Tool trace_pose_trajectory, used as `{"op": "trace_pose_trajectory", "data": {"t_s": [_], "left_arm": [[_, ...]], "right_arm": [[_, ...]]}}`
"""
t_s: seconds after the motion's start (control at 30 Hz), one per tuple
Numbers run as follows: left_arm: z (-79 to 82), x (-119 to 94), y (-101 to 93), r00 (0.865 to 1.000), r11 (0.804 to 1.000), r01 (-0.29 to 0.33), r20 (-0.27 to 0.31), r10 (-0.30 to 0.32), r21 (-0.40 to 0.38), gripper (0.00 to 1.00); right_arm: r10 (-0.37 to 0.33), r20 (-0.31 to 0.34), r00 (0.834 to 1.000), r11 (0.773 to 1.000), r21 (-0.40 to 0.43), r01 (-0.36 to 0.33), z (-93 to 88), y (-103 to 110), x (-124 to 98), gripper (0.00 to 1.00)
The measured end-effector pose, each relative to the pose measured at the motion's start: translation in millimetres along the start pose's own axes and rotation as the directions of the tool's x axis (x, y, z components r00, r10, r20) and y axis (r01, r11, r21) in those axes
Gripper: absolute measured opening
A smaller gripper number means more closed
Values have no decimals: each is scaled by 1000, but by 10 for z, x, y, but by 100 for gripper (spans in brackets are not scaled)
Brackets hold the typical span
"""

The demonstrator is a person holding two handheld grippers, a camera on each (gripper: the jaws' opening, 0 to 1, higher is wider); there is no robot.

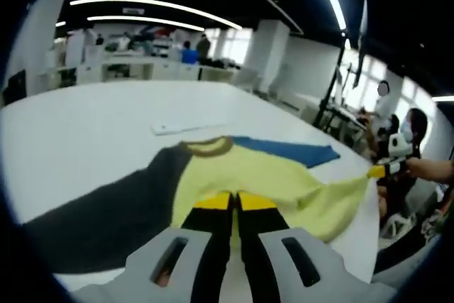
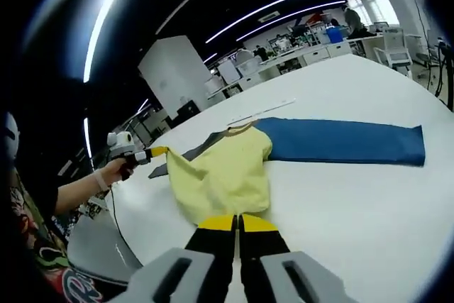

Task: Fold the garment on the visible template until the final outline fits inside the template.

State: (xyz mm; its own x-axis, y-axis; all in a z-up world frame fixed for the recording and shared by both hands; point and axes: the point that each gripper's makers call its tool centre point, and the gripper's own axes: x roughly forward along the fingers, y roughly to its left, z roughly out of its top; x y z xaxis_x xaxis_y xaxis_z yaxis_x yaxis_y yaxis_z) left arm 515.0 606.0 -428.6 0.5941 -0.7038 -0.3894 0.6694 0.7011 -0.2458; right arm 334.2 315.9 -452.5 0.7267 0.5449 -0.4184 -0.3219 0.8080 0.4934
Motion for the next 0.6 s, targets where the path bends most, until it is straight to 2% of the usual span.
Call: {"op": "trace_pose_trajectory", "data": {"t_s": [0.1,0.37,0.6], "left_arm": [[61,169,38,1000,1000,-14,-10,14,1,0],[60,545,236,997,997,-75,-35,75,-19,0],[105,801,392,989,988,-146,-26,144,-46,0]], "right_arm": [[-29,23,999,1000,13,28,76,-93,30,0],[-64,66,996,998,19,63,253,-217,137,0],[-65,66,996,998,30,64,266,-273,190,0]]}}
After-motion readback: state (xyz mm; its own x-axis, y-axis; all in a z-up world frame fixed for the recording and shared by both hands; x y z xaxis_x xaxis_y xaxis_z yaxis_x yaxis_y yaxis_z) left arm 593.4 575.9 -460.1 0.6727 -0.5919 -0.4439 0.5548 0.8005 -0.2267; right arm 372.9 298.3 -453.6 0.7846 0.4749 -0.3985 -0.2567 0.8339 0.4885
